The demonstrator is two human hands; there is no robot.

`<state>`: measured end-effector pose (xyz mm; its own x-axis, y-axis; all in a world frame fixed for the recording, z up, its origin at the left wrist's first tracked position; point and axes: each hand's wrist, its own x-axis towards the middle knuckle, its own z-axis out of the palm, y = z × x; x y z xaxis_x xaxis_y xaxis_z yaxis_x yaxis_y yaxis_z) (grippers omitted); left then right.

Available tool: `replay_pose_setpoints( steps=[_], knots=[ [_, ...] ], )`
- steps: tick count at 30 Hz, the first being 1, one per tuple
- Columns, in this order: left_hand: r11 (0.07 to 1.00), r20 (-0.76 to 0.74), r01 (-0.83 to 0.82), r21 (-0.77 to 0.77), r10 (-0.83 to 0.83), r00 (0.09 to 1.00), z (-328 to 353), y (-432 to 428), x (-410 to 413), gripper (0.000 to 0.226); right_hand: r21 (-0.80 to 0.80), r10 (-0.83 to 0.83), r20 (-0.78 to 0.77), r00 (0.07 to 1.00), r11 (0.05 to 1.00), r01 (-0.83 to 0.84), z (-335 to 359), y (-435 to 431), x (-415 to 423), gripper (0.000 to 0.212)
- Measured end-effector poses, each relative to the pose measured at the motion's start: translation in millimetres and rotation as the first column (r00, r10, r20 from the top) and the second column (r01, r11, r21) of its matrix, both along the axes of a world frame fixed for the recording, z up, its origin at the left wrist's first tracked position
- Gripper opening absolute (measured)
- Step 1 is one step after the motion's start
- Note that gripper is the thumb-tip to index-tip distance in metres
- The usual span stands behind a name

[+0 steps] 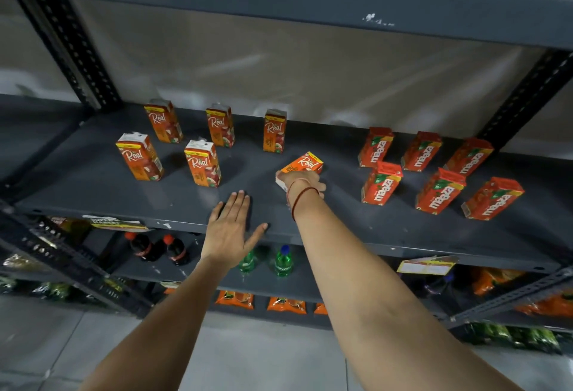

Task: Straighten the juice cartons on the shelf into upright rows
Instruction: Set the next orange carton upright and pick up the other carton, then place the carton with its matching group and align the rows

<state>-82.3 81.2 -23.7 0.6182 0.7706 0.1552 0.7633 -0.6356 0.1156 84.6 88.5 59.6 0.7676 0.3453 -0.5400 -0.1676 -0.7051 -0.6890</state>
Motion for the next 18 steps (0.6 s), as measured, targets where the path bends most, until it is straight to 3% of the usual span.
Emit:
replay_pose_setpoints(
  steps=[4,8,11,14,16,18],
  knots=[
    [1.000,0.015,0.003,-0.009,-0.003,1.000,-2.6,1.2,-0.4,0.088,-0.057,0.035,0.025,0.999,0.998,-0.034,0.7,10.3,4.5,0.085],
    [1.000,0.026,0.007,-0.022,-0.007,1.000,-1.7,1.2,-0.7,0.087,-0.035,0.159,-0.052,0.986,0.986,-0.161,4.9,11.8,10.1,0.086],
    [1.000,0.023,0.011,-0.019,-0.010,1.000,-1.8,0.8,-0.8,0.085,0.095,0.199,-0.061,0.978,0.977,-0.193,-3.1,5.4,3.9,0.073],
    [1.000,0.013,0.013,-0.015,-0.013,1.000,-2.1,0.7,-0.9,0.086,0.279,0.147,0.016,0.989,0.949,-0.145,-22.2,-12.1,-7.7,0.044],
    [1.000,0.012,0.014,-0.013,-0.013,1.000,-2.2,0.7,-0.9,0.088,0.364,0.208,0.044,0.977,0.908,-0.210,-29.6,-23.7,-12.5,0.028],
    [1.000,0.014,0.014,-0.009,-0.014,1.000,-1.9,0.6,-0.7,0.089,0.426,0.280,0.050,0.959,0.862,-0.274,-29.4,-34.1,-15.4,0.026]
  ],
)
